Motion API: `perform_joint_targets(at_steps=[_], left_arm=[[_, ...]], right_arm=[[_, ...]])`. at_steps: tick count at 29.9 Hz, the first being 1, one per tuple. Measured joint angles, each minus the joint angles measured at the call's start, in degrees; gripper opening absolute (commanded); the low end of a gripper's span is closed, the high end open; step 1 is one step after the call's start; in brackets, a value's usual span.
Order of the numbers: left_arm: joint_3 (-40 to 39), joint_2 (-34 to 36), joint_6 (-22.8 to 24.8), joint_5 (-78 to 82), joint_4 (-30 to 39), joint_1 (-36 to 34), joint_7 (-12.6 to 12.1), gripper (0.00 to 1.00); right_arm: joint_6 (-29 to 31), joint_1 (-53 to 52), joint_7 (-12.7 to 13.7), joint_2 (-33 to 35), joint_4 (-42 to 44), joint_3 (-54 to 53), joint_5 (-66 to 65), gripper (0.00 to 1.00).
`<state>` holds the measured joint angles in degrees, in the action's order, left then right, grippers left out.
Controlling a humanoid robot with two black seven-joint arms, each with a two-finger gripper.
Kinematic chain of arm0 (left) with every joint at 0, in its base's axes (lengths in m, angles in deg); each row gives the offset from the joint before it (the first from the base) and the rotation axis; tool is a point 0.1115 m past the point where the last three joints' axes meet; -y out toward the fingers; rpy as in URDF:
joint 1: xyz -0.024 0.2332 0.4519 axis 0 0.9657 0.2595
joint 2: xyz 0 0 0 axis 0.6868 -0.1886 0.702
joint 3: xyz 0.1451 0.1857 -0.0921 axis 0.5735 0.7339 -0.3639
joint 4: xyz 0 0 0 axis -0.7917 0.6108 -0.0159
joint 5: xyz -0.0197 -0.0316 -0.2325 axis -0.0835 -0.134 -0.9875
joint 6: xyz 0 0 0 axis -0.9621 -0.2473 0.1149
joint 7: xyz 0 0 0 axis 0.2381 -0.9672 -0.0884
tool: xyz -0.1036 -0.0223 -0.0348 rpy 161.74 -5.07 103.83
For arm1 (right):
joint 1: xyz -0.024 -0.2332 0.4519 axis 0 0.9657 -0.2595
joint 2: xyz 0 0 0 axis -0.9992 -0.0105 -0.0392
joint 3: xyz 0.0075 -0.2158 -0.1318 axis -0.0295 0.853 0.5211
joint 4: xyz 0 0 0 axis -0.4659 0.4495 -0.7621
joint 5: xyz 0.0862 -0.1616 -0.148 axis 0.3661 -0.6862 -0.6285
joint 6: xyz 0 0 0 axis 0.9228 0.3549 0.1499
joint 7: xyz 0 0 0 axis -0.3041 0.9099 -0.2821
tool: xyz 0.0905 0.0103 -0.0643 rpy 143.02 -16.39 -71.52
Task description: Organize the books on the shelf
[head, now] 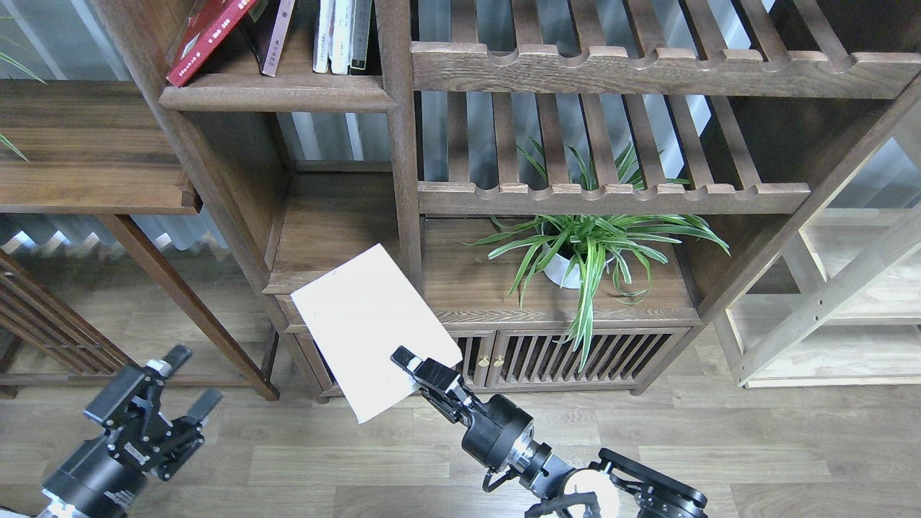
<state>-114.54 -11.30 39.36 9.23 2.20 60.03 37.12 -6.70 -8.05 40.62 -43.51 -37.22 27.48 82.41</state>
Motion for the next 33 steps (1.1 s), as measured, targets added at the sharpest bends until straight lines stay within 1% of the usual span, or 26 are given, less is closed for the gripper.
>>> perform_joint_targets(at_steps=[7, 9, 15, 20, 23, 33], left_arm=[[3.57, -0.47, 0.00, -0.41, -0.05, -1.79, -0.01, 0.99], [4.15, -0.49, 0.00, -0.64, -0.21, -2.56, -0.01, 0.99], [6.16, -0.58, 0.00, -0.99, -1.12, -5.12, -0.01, 0.98], [8.79, -0.67, 0.00, -0.83, -3.34, -8.24, -0.01, 0.98], [10.04, -0.68, 0.00, -0.56, -4.60, -9.98, -0.01, 0.97], [11.08, -0.70, 0.00, 1.57, -5.36, -13.09, -0.01, 0.98]], right_arm=[[0.04, -1.31, 3.31, 0.00, 0.10, -0.34, 0.00, 0.13], [-0.16, -1.31, 4.25, 0.00, 0.15, -0.08, -0.01, 0.11], [-0.26, -1.15, 5.87, 0.00, 0.27, 0.08, -0.01, 0.11], [-0.26, -1.33, 6.35, 0.00, 0.28, 0.18, -0.11, 0.11], [-0.35, -1.38, 6.41, 0.00, 0.28, 0.35, -0.23, 0.09], [-0.36, -1.50, 6.56, 0.00, 0.27, 1.66, -0.27, 0.09]])
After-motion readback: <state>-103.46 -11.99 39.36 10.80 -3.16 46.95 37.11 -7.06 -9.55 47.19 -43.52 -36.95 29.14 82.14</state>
